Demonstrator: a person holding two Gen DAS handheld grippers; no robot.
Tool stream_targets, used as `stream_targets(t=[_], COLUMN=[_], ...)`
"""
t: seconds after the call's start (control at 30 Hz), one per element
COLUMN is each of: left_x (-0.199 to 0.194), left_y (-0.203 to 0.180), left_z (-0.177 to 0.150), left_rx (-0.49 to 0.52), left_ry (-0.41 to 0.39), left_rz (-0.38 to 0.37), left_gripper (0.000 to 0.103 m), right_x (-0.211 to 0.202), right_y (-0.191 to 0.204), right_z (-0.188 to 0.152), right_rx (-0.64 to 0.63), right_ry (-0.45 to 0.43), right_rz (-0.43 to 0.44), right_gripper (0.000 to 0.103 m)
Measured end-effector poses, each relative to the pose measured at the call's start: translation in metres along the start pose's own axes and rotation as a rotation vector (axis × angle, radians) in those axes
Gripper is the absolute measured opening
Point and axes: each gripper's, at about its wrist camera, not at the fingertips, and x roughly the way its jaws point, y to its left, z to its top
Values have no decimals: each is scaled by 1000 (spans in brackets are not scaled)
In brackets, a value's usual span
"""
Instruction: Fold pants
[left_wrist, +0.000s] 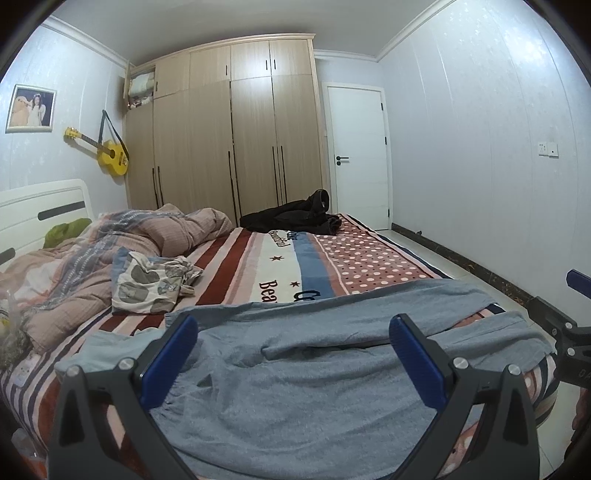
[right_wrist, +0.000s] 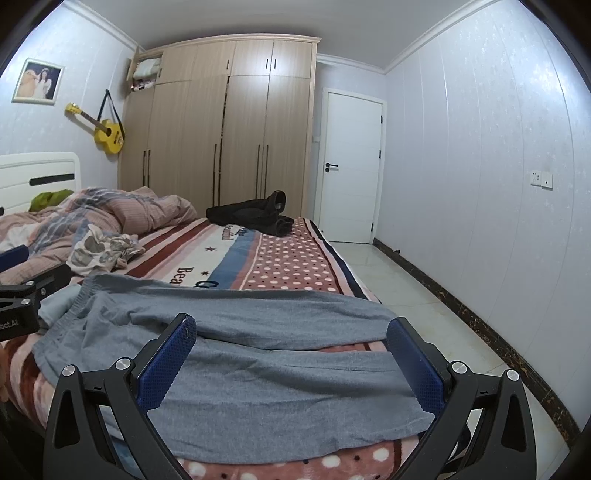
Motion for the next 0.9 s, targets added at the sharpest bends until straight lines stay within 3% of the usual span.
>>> stream_targets(t=[0.4, 0.53, 0.6, 0.73, 0.9], left_x=[1, 1, 2, 4, 10], left_y=[9, 18, 27, 37, 54], left_z=[-2, -4, -6, -12, -25], left_rx=[-35, -60, -99, -89, -104], left_ry=[-17, -12, -12, -5, 38], left_rz=[5, -38, -68, -50, -45], left_gripper=[102, 102, 102, 102, 102], right_x=[-1, -1, 0, 6, 20], right_y=[-1, -9, -13, -22, -34], right_z=[-6, -8, -10, -16, -33], right_rx=[39, 91, 121, 131, 114], right_ry=[-22, -28, -19, -2, 50], right_rz=[8, 37, 53, 76, 38], right_gripper=[103, 103, 103, 103, 103])
